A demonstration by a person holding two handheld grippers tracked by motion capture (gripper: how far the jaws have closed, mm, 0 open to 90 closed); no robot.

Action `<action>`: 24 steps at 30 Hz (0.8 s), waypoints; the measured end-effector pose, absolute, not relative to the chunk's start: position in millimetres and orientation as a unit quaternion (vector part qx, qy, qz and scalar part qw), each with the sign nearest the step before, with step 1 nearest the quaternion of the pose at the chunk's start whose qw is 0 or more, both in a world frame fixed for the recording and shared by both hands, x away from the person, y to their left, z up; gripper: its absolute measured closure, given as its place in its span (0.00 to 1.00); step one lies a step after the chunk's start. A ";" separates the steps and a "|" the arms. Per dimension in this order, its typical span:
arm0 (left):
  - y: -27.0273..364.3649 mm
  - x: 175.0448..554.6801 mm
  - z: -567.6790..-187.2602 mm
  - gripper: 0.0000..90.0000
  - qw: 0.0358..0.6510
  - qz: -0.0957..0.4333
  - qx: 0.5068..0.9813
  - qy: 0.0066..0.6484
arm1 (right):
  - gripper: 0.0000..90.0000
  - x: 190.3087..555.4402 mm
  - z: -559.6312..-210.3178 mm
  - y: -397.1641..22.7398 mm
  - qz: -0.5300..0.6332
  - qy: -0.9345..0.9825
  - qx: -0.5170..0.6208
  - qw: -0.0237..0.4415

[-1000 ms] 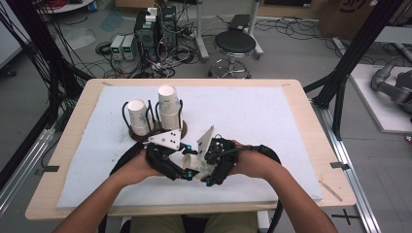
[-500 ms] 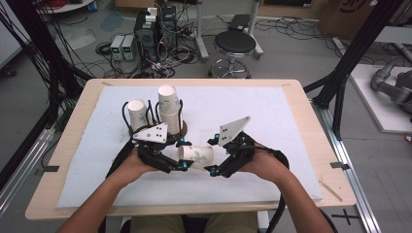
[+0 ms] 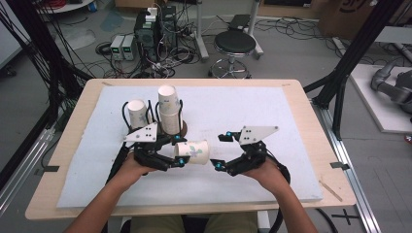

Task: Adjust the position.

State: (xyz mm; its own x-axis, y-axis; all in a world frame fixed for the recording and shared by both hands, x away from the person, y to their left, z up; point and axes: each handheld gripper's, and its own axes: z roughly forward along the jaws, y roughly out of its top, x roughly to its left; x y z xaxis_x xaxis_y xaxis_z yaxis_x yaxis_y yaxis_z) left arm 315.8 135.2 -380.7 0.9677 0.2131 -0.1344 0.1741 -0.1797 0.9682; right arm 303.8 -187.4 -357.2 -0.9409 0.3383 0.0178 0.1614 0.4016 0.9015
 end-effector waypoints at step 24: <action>121.8 307.2 -383.9 0.41 0.650 -0.008 0.756 0.080 | 0.19 297.9 -388.5 -186.1 0.565 0.811 0.149 0.031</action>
State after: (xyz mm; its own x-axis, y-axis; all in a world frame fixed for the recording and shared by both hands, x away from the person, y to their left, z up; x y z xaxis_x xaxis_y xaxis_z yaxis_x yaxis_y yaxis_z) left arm 307.2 121.8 -383.9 0.9871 0.1103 -0.1157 0.1309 -0.1430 0.9810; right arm 297.9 -186.1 -388.5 -0.9536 0.2767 0.1184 0.2071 0.3181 0.9252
